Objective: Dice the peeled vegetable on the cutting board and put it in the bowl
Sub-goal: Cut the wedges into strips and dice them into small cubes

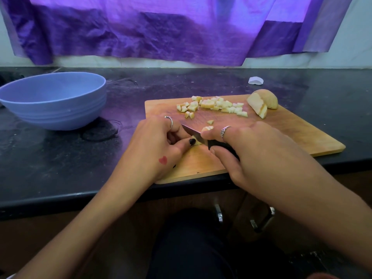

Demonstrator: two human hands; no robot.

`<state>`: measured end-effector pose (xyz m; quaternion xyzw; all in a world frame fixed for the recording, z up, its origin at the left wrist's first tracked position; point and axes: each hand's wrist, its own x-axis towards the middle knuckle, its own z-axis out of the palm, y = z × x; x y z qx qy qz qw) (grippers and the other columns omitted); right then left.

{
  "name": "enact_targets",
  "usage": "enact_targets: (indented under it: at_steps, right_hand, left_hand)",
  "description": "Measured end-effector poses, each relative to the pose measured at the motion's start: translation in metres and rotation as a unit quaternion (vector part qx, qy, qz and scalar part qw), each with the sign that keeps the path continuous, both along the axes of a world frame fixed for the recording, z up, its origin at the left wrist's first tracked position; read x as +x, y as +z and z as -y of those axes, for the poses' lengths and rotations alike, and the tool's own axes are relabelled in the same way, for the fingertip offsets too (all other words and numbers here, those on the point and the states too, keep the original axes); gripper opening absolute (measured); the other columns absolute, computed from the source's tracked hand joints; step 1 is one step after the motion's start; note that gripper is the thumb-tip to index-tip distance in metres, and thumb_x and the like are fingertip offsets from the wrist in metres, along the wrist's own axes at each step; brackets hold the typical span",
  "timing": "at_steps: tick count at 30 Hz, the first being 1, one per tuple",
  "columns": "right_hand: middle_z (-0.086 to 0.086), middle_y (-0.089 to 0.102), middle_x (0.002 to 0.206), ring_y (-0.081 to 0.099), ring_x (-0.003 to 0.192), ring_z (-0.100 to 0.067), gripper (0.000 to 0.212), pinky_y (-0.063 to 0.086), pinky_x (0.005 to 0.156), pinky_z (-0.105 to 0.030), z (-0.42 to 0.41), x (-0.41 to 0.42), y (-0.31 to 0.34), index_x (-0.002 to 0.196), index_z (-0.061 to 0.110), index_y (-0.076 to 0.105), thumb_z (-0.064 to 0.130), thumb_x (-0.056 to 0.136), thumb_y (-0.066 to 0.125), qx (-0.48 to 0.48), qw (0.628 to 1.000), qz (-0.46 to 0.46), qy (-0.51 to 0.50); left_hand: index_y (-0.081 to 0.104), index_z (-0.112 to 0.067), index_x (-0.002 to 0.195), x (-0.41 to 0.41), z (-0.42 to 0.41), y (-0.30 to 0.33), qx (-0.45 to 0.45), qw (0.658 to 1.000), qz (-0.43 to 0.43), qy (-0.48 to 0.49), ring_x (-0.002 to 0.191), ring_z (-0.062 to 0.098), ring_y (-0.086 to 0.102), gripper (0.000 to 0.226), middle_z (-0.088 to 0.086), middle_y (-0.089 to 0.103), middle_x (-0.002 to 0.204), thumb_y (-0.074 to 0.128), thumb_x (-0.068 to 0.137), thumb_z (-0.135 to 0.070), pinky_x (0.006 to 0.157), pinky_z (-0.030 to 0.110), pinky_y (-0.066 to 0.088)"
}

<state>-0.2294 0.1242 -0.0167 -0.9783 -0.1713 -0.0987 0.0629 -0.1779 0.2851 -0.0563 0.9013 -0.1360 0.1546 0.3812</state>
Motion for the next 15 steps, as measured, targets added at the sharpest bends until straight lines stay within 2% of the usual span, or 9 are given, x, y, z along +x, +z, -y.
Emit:
enact_targets:
  at_steps: [3,7,11,13,15]
  right_hand:
    - [0.007,0.058,0.099,0.054,0.090,-0.017,0.028,0.048,0.072,-0.033,0.000,0.003,-0.005,0.125,0.037,0.048,0.039,0.098,0.039,0.013,1.000,0.010,0.004]
    - [0.008,0.053,0.090,0.054,0.092,-0.017,0.030,0.047,0.072,-0.033,0.000,-0.003,-0.008,0.127,0.038,0.046,0.040,0.098,0.037,0.032,0.999,0.028,0.003]
    - [0.007,0.055,0.096,0.052,0.086,-0.016,0.037,0.043,0.070,-0.030,0.007,-0.018,-0.009,0.137,0.041,0.029,0.039,0.100,0.033,-0.005,1.000,0.010,0.011]
    - [0.008,0.056,0.100,0.055,0.091,-0.017,0.042,0.038,0.066,-0.030,0.012,-0.026,-0.007,0.138,0.043,0.019,0.038,0.100,0.034,-0.054,0.998,0.021,0.002]
    - [0.008,0.058,0.102,0.058,0.095,-0.019,0.041,0.042,0.068,-0.031,0.016,-0.030,-0.005,0.137,0.045,0.017,0.040,0.099,0.032,-0.054,0.998,0.041,-0.010]
  left_hand:
    - [0.072,-0.021,0.070,-0.001,0.002,0.001,0.009,1.000,0.003,0.009,0.058,0.004,0.052,0.010,-0.007,0.066,0.074,0.074,0.079,-0.020,0.060,0.015,0.041]
    - [0.072,-0.020,0.070,-0.003,0.004,0.002,0.028,0.999,0.011,0.021,0.061,0.006,0.054,0.010,-0.008,0.065,0.072,0.074,0.080,-0.022,0.063,0.020,0.044]
    - [0.065,-0.025,0.064,-0.003,0.004,0.002,0.029,0.999,0.005,0.025,0.053,0.000,0.049,0.018,-0.015,0.055,0.059,0.074,0.079,-0.022,0.054,0.009,0.036]
    - [0.062,-0.027,0.061,-0.003,0.002,0.002,0.027,0.999,-0.001,0.022,0.050,-0.002,0.049,0.023,-0.015,0.054,0.057,0.074,0.080,-0.022,0.051,0.008,0.036]
    - [0.063,-0.023,0.062,-0.001,0.000,0.001,0.014,1.000,-0.015,0.016,0.047,-0.001,0.049,0.021,-0.011,0.056,0.057,0.074,0.080,-0.022,0.049,0.009,0.036]
